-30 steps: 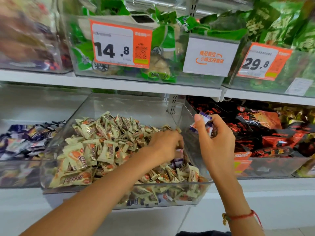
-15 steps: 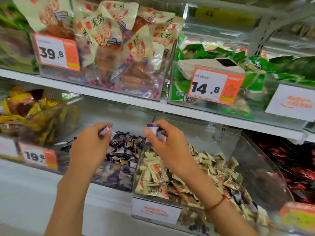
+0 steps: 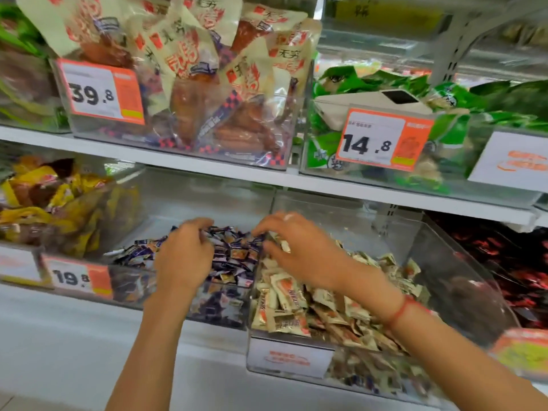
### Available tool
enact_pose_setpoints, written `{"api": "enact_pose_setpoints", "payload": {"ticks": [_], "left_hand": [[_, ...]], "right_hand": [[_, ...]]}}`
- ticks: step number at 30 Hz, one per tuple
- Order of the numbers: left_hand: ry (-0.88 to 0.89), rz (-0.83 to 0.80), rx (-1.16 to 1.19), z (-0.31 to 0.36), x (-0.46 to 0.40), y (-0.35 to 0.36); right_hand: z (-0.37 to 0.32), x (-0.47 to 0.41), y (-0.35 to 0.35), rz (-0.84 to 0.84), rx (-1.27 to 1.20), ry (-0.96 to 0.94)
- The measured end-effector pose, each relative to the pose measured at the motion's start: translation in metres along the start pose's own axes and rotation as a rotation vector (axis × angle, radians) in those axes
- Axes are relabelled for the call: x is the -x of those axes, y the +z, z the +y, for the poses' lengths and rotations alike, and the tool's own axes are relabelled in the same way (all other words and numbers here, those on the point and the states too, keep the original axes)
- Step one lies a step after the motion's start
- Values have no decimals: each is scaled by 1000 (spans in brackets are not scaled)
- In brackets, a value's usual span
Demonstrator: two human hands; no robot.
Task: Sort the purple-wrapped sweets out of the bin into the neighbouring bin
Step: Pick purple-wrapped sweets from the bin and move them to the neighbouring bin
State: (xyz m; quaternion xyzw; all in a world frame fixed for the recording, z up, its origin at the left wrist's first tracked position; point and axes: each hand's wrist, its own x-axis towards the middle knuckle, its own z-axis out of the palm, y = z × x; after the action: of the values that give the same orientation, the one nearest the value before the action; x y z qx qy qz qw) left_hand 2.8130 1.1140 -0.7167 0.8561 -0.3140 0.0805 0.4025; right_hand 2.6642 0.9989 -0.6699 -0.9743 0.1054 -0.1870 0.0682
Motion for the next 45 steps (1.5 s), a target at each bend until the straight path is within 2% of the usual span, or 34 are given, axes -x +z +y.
{"api": "enact_pose_setpoints", "payload": {"ticks": [3,5,7,9,11,13,15,19,21,25,28,30,33,37,41,45], "left_hand": [[257,326,215,50,17,-2],[482,326,337,88,32,6],[651,109,312,117,46,26],[772,-253,196,138,55,52],[829,-695,66,152,62,80],[834,-996,-104,160,62,104],[828,-1101,-265,166,55,121],[716,-1233,-373,179,45,131],[660,-1165,-404,181,46,132],[692,-643,-504,167,37,126],[613,-538,-342,153,31,121],[611,-535,-193,149,36,118],[523,-653,92,147,50,113],[546,-690,154,140,58,115],[436,-791,386,139,58,104],[400,-783,479,132,52,92]], "right_hand": [[36,74,-37,1,165,93],[66,115,-58,-63,244,230],[91,147,-73,-114,253,377],[107,168,-82,-123,230,482],[118,178,-81,-134,208,522],[126,177,-70,-178,197,543],[134,168,-55,-312,195,537],[148,147,-31,-693,151,511],[155,138,-29,-773,146,501],[166,129,-21,-742,150,479],[167,130,-16,-657,124,500],[166,132,-17,-589,79,515],[162,131,-24,-390,-51,506],[149,127,-34,-190,-229,478],[124,120,-40,27,-642,504],[111,116,-43,78,-878,538]]}}
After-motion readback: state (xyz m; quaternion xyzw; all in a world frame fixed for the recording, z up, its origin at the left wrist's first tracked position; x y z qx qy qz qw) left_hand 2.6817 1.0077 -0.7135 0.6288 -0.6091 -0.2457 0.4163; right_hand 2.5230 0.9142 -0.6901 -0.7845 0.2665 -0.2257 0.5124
